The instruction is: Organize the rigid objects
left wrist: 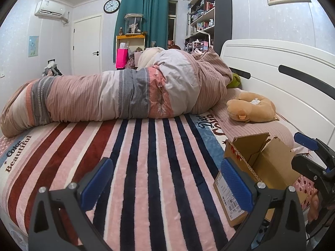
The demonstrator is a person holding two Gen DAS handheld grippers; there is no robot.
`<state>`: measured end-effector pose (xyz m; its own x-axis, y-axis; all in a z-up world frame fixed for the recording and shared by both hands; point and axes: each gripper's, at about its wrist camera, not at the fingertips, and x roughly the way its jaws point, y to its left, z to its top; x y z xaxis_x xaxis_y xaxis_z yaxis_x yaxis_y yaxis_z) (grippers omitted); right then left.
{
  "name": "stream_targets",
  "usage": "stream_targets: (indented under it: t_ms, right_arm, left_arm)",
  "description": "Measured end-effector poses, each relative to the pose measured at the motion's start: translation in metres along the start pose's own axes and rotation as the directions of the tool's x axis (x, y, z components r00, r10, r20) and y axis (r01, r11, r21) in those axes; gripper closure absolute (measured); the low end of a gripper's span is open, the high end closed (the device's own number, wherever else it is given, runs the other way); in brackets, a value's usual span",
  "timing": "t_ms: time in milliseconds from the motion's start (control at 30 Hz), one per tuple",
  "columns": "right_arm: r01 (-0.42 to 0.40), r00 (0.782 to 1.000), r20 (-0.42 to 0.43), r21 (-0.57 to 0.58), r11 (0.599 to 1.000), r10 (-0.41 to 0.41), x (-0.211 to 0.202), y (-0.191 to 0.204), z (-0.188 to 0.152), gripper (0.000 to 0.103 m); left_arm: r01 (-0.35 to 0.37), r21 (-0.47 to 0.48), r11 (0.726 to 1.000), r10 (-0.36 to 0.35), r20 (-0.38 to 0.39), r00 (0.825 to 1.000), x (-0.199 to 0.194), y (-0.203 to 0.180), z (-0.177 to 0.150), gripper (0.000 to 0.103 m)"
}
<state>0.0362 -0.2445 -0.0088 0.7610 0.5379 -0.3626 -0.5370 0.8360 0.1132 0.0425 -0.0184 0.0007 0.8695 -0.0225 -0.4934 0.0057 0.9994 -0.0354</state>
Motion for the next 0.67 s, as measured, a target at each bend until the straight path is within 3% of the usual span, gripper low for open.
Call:
stream_targets:
  t_ms: [667]
  right_arm:
    - [-0.003,1.000,0.002,-0.004,1.000,0.003,-0.0020,-0.0032,0.0020,0.000]
  left_arm:
    - [-0.008,-0.012,1.000,0.008,-0.005,1.000,-0.0009,-0.0036,-0.0009,0.001]
